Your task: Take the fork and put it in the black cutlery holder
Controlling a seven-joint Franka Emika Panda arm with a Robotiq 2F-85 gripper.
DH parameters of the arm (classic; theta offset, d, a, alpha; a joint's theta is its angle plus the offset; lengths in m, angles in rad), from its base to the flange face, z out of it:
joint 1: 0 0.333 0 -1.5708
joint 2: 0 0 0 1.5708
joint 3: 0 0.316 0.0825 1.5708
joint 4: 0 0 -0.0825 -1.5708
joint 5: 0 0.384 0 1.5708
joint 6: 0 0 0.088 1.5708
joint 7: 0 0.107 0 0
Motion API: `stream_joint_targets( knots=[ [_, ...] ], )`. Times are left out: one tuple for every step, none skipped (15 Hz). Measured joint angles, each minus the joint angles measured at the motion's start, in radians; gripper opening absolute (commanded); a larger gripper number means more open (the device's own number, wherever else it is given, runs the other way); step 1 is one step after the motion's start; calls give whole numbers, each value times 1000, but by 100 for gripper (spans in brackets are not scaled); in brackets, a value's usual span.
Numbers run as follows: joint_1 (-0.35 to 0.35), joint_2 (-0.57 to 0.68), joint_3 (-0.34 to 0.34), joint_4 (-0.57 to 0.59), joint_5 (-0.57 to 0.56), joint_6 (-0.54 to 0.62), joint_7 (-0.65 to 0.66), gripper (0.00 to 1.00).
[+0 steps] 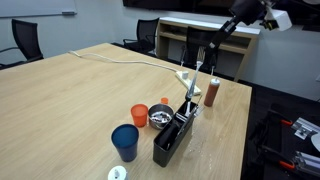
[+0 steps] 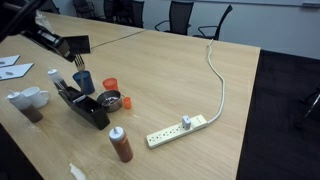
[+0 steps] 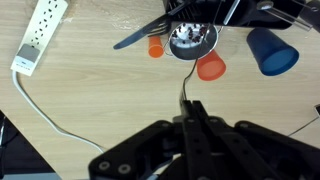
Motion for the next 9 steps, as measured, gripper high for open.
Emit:
stream_joint_targets(
  knots=[
    [5,22,-4,3,0,32,-1,1],
    [10,42,-7,7,0,59,-2,1],
    [15,63,-8,11,0,82,-2,1],
    [20,81,-10,15,0,98,-2,1],
    [26,98,-12,17,0,113,-2,1],
    [30,112,-14,18,0,124,-2,1],
    [33,123,-16,20,0,130,-2,1],
    [35,131,-19,20,0,133,-2,1],
    [37,136,-23,20,0,134,-2,1]
  ],
)
